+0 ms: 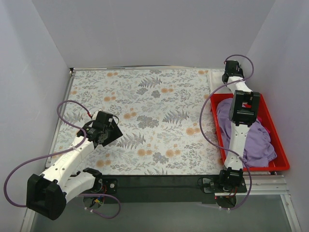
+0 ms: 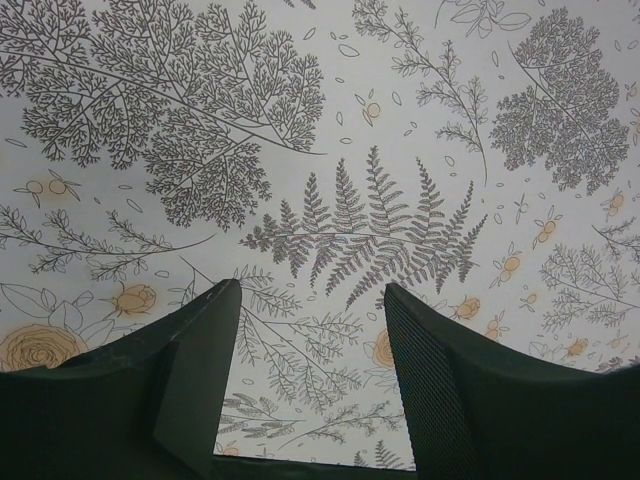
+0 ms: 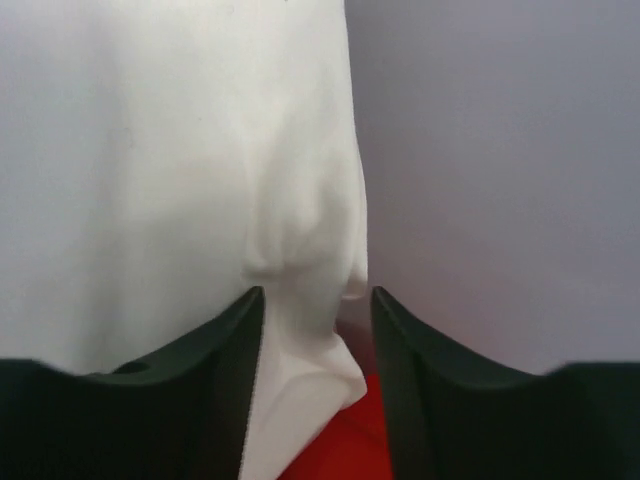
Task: Fold and stack the t-shirts
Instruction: Neatly place the folded tshirt to the corner
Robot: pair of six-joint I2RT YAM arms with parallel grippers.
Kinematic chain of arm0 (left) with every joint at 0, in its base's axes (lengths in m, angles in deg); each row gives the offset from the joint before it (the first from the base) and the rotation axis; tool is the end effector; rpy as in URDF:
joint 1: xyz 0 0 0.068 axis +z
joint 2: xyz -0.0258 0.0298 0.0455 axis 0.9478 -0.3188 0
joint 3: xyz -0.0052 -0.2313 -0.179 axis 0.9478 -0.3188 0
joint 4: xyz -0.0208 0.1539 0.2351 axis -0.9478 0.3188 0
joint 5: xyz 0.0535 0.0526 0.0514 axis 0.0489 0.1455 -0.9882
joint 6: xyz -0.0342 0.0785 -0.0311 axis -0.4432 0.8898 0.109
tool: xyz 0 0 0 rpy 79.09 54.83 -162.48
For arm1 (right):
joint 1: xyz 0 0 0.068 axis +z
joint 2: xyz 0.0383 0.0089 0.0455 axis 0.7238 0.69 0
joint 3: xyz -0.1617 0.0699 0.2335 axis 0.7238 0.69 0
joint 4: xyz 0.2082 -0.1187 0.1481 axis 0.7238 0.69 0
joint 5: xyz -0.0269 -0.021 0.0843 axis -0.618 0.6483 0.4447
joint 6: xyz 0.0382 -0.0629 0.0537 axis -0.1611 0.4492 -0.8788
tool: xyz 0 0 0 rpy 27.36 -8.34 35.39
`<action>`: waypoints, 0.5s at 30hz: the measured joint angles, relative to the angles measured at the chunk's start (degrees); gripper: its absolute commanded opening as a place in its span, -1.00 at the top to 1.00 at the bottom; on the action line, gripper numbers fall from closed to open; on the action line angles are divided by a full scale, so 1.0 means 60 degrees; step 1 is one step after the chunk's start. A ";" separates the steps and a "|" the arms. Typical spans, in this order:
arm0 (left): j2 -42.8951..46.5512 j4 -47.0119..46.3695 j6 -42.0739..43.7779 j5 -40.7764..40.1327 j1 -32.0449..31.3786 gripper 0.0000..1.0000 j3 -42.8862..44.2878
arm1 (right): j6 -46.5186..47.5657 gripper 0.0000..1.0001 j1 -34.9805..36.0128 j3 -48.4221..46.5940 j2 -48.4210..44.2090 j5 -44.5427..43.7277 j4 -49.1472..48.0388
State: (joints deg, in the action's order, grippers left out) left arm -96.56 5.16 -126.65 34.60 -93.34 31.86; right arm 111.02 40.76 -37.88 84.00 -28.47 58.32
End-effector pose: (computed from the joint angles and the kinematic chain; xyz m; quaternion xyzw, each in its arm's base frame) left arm 0.2041 -0.0667 0.1930 -0.5284 0.8071 -0.1507 0.2160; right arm 0.5967 -0.1110 0.1468 -0.0021 0.8671 -0.3996 0.2975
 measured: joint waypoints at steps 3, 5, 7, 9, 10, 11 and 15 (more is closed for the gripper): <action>0.0018 -0.0022 0.0004 -0.0004 0.0000 -0.14 0.0000 | -0.0062 -0.28 0.0025 -0.0004 -0.0098 0.0066 -0.0033; 0.0095 -0.0015 0.0015 -0.0040 0.0000 -0.16 0.0004 | -0.0073 -0.36 0.0080 0.0018 -0.0302 0.0204 -0.0004; 0.0244 0.0058 0.0058 -0.0109 0.0000 -0.20 0.0084 | -0.0117 -0.45 0.0109 0.0291 -0.0852 0.0419 0.0000; 0.0415 0.0113 0.0113 -0.0222 0.0000 -0.25 0.0299 | -0.0197 -0.61 0.0189 0.0670 -0.1625 0.0623 0.0066; 0.0506 0.0175 0.0157 -0.0295 0.0000 -0.29 0.0506 | -0.0259 -0.68 0.0255 0.0896 -0.2124 0.0710 0.0080; 0.0608 0.0200 0.0222 -0.0386 0.0000 -0.31 0.0754 | -0.0339 -0.84 0.0350 0.1104 -0.2670 0.0794 0.0113; 0.1122 0.0284 0.0586 -0.0878 0.0000 -0.48 0.1872 | -0.0579 -0.97 0.0834 0.1497 -0.4958 0.1005 0.0295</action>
State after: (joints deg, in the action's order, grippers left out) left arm -89.83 6.87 -123.14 29.33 -93.34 43.09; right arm 107.55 45.77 -28.90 54.25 -22.43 60.09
